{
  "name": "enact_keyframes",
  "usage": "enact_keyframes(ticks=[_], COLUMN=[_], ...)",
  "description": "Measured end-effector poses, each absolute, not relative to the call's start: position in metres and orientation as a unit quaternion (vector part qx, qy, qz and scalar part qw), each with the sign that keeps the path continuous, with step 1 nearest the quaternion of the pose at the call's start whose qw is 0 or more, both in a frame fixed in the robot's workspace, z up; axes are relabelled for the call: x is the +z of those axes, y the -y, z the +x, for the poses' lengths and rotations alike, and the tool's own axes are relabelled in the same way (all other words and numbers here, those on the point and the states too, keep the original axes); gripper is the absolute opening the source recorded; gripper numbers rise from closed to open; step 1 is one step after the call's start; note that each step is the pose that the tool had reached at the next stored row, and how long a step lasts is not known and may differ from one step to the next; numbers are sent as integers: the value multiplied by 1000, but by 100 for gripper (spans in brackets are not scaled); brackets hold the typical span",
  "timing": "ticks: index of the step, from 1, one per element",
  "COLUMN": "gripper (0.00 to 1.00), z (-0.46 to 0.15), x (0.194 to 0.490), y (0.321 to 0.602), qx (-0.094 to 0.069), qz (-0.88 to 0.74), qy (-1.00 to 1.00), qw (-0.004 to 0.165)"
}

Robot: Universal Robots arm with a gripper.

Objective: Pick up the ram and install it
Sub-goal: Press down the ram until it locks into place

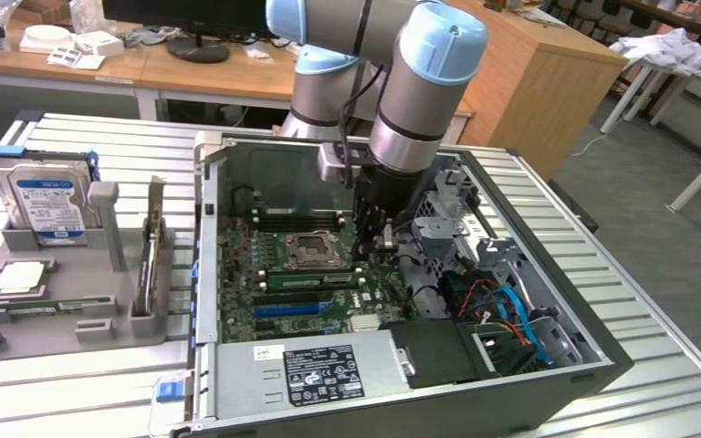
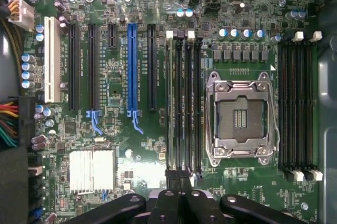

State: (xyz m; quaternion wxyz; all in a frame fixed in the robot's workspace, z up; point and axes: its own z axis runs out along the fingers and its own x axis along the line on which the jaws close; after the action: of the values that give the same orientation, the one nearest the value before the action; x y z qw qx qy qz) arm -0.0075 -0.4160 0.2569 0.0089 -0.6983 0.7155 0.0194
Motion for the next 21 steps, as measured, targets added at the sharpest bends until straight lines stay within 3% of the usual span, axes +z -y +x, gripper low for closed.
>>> enact_keyframes(ticks=[21], gripper=[11], z=[-2], x=[244], y=[416], qx=[19], qz=[-698], qy=[-715], qw=[9])
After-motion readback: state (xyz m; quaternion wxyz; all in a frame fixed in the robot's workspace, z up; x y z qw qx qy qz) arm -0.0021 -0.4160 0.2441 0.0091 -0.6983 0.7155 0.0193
